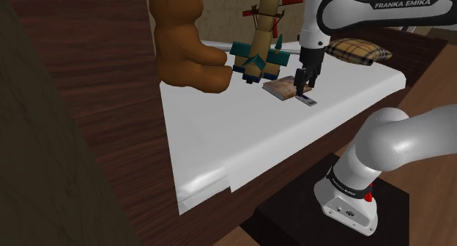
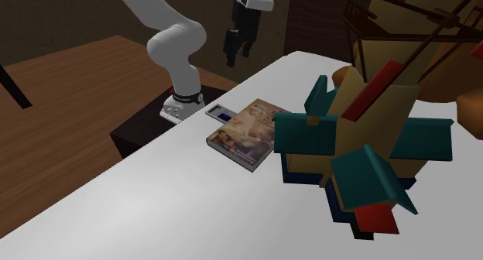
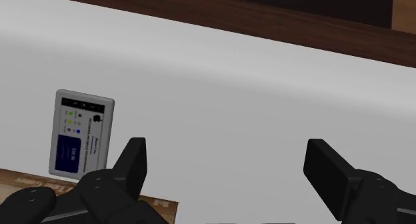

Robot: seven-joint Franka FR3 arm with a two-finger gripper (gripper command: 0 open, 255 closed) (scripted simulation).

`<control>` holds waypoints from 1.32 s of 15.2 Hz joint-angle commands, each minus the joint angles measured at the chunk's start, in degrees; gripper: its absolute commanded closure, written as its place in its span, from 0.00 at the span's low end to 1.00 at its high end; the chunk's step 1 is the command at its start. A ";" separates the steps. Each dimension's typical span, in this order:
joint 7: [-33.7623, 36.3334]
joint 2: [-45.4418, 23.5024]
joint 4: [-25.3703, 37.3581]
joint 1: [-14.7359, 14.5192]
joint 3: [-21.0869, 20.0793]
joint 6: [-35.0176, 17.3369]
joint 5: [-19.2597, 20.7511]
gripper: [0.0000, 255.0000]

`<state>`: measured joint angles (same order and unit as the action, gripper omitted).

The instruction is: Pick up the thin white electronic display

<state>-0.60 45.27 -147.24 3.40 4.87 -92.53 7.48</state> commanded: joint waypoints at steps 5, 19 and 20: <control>-5.92 -0.21 -4.27 4.69 8.59 -10.32 5.60 0.00; -11.18 -6.88 -9.99 8.44 18.67 -27.79 10.54 0.00; -11.18 -6.88 -9.99 8.44 18.67 -27.79 10.54 0.00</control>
<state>-11.83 38.53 -157.10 11.86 23.50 -120.01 18.00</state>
